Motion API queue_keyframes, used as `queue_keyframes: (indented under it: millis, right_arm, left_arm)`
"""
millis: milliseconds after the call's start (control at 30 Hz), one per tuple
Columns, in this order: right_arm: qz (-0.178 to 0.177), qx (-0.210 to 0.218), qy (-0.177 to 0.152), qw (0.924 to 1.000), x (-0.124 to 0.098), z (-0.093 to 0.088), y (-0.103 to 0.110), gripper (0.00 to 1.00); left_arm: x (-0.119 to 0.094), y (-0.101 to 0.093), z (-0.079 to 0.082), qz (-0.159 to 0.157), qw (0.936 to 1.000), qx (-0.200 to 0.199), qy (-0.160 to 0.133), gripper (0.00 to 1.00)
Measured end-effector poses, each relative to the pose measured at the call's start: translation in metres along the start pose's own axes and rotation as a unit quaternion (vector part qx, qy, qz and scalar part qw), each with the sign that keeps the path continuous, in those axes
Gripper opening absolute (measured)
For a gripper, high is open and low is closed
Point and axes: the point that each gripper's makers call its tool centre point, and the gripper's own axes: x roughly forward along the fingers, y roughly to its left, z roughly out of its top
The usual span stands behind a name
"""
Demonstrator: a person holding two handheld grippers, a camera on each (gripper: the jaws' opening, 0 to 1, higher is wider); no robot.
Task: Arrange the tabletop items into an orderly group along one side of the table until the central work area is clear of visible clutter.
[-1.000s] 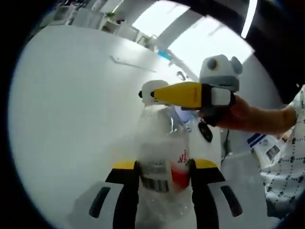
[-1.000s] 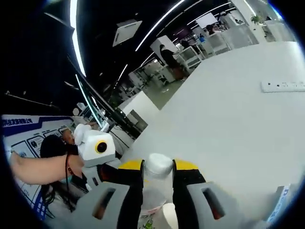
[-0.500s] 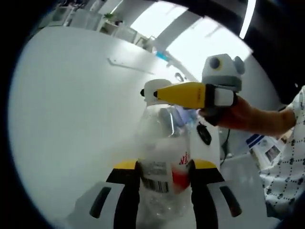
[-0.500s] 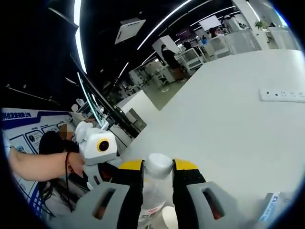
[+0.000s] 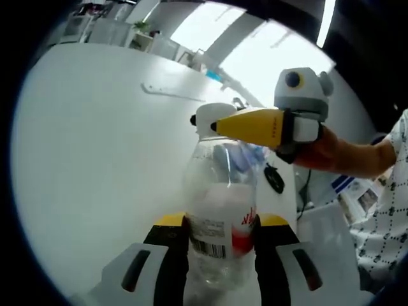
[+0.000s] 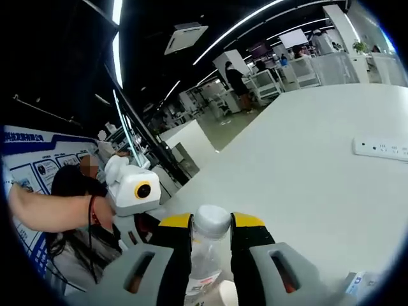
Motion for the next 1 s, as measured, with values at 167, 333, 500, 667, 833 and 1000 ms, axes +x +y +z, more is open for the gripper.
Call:
queue_keyframes:
  millis: [167,333,500,667,833,1000]
  right_arm:
    - [0.002,-0.021,0.0,0.9998,0.0,0.006,0.004,0.19]
    - [0.001,-0.038,-0.003,0.9993,-0.002,0.014,0.005,0.19]
    - [-0.001,-0.065,-0.005,0.9979,-0.005,0.021,0.004,0.19]
    - [-0.002,-0.089,-0.013,0.9959,-0.008,0.029,0.003,0.19]
    - [-0.003,-0.115,-0.021,0.9931,-0.011,0.036,0.003,0.19]
    - [-0.002,-0.143,-0.025,0.9895,-0.014,0.04,0.002,0.19]
  left_arm:
    - [-0.001,0.001,0.005,0.006,0.9999,0.011,-0.001,0.35]
    - [-0.001,0.001,0.013,0.004,0.9998,0.018,-0.007,0.35]
    - [0.001,0.001,0.021,0.008,0.9993,0.034,-0.014,0.35]
    - [0.004,0.002,0.03,0.014,0.9983,0.052,-0.024,0.35]
    - [0.007,0.003,0.04,0.02,0.9967,0.069,-0.038,0.35]
    - [0.01,0.003,0.046,0.03,0.9948,0.085,-0.047,0.35]
